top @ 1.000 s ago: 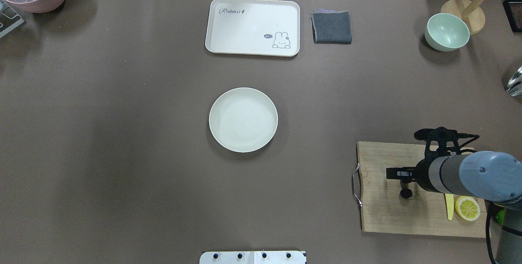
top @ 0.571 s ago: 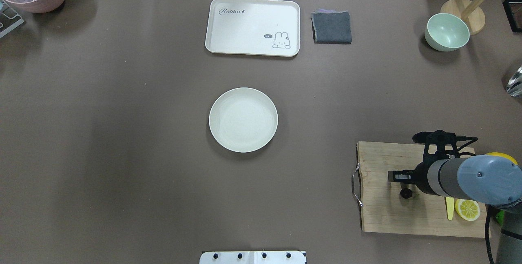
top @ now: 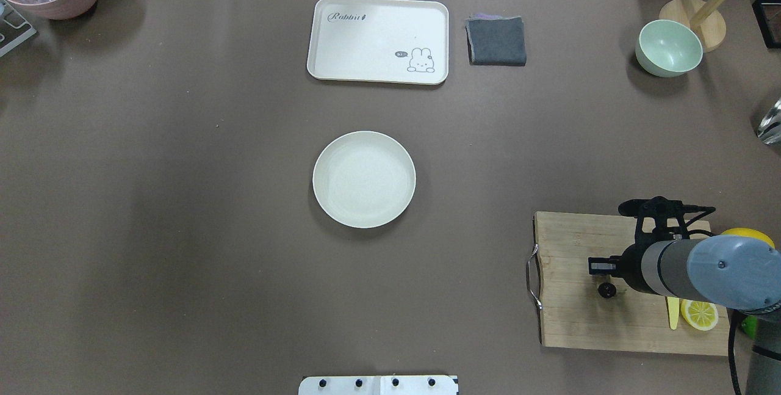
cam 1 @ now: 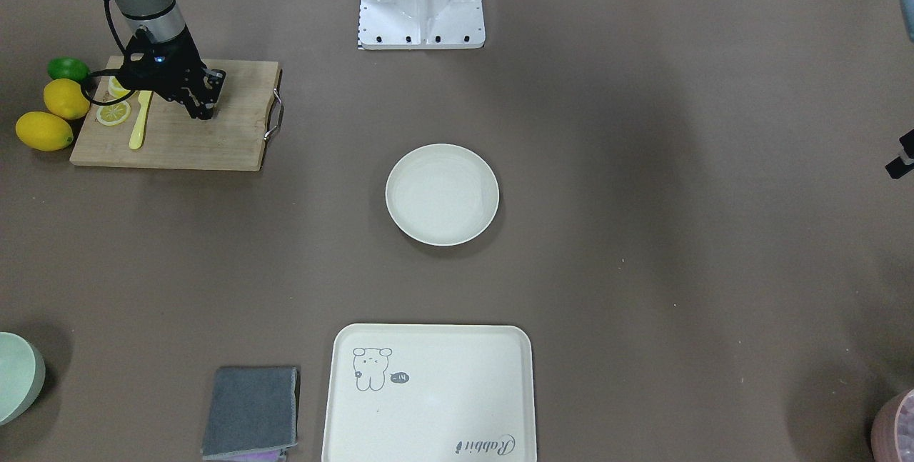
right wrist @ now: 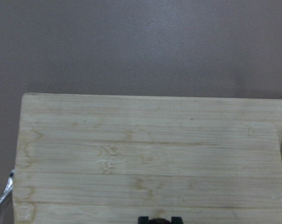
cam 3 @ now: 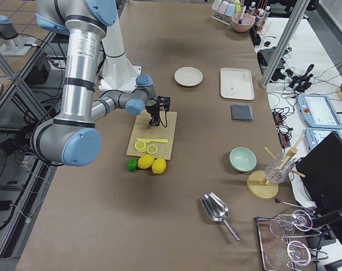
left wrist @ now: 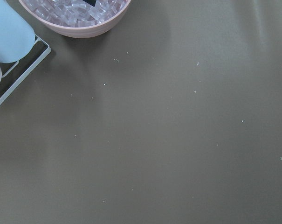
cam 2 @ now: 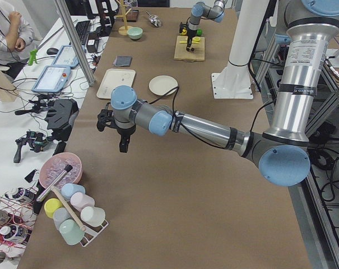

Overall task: Place red cherry on plate
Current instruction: 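Lower the right gripper and grasp the two dark cherries, then lift the cherries with the right gripper and carry them to the plate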

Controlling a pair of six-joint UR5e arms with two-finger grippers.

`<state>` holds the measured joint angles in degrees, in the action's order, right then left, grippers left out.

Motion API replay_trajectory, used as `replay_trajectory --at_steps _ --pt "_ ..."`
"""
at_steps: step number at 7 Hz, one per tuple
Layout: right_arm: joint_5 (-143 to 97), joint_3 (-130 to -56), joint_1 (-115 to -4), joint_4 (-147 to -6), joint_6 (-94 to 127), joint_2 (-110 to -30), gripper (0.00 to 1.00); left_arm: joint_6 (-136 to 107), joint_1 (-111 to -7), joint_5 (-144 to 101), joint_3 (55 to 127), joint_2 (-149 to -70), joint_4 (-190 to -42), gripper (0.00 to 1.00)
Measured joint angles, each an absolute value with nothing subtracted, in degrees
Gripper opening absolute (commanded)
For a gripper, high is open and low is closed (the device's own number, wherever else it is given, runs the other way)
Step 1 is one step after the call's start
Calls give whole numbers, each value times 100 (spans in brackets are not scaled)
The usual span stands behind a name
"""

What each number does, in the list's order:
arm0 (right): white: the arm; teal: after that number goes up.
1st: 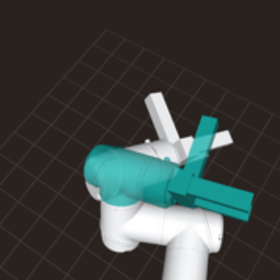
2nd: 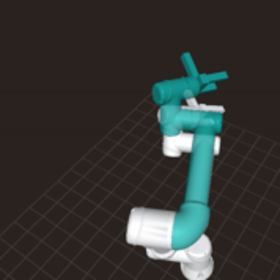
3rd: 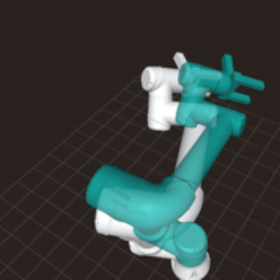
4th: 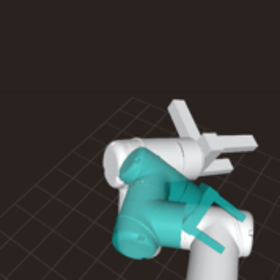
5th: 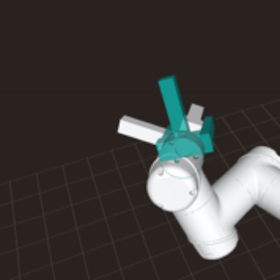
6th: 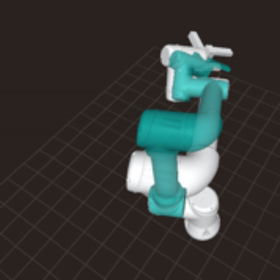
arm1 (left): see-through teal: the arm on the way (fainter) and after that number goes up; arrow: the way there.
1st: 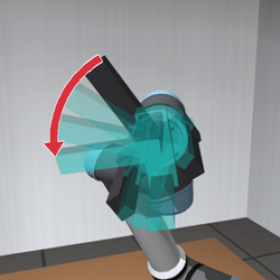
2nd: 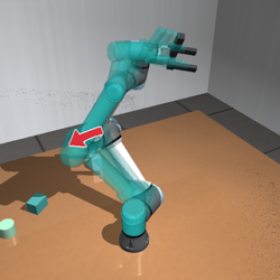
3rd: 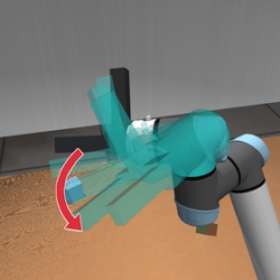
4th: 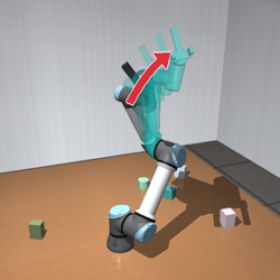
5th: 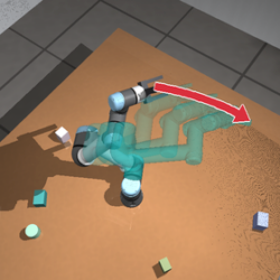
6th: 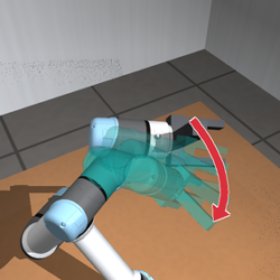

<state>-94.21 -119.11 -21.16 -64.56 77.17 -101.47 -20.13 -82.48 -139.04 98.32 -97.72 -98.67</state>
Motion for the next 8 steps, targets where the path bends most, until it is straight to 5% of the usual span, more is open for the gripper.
replay_trajectory --at_steps 5,8 --pt "-10536 -12234 -3029 -6624 7293 -10060 0 -2016 -8253 -13904 9989 -9668 -9862 97" --pt "-11929 -12401 -4427 -8461 6591 -8708 0 -2036 -8251 -13906 10047 -9668 -9861 97"
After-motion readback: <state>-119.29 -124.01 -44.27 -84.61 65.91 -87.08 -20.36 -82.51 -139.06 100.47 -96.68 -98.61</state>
